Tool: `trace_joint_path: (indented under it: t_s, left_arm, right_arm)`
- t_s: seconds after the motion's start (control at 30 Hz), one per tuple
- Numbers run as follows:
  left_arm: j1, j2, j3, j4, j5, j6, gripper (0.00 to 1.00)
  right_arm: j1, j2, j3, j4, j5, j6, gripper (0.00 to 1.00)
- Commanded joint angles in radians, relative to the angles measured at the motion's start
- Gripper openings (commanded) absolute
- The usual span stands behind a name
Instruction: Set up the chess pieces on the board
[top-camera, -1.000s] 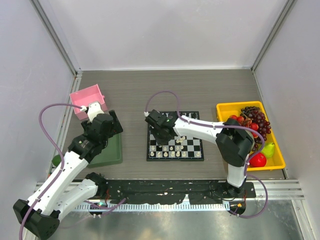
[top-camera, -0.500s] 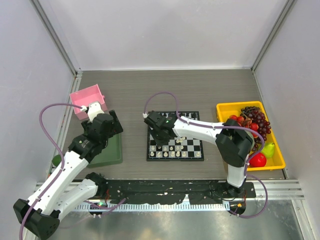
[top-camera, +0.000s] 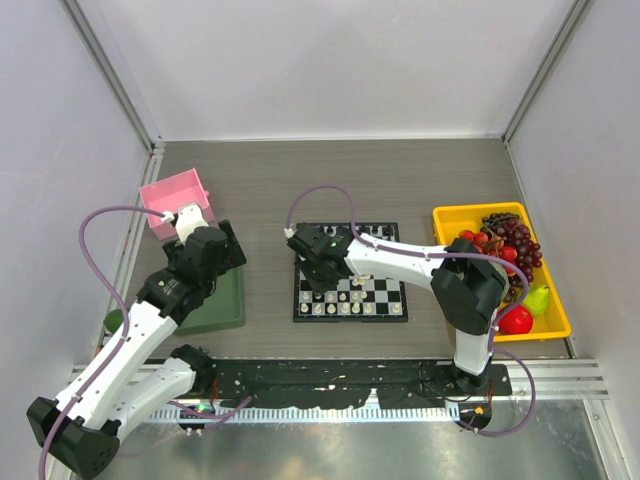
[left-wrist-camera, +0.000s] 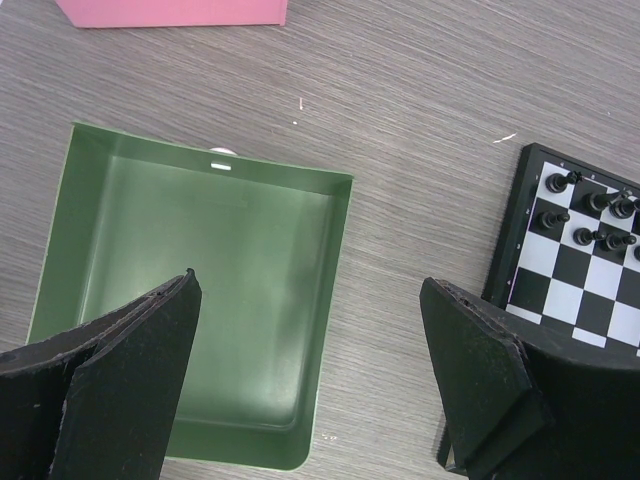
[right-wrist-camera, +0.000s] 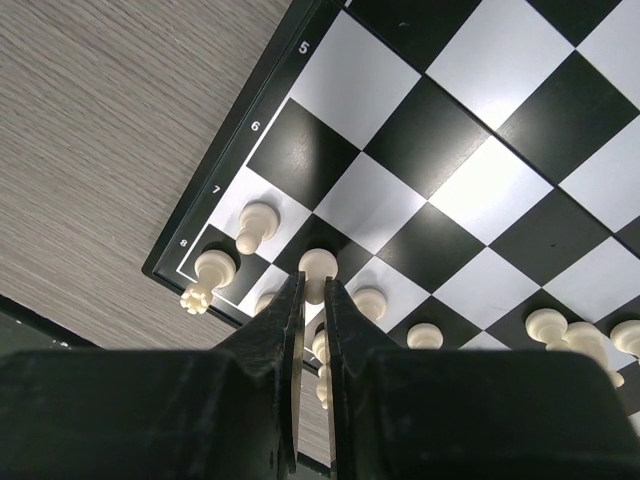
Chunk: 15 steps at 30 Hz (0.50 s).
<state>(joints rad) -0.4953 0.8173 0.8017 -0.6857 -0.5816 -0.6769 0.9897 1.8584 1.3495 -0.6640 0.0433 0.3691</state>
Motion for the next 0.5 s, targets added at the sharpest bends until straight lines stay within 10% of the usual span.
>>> trace_joint_path:
  t_s: [0.0, 0.47]
  left_arm:
    - [0.004, 0.003, 0.004, 0.037, -0.011, -0.009, 1.00]
    - [0.004, -0.004, 0.001, 0.034, -0.012, -0.012, 0.99]
  right_arm:
    - [0.013, -0.013, 0.004, -0.002, 0.012, -0.009, 0.14]
    - [0.021, 0.015, 0.016, -0.008, 0.041, -0.006, 0.24]
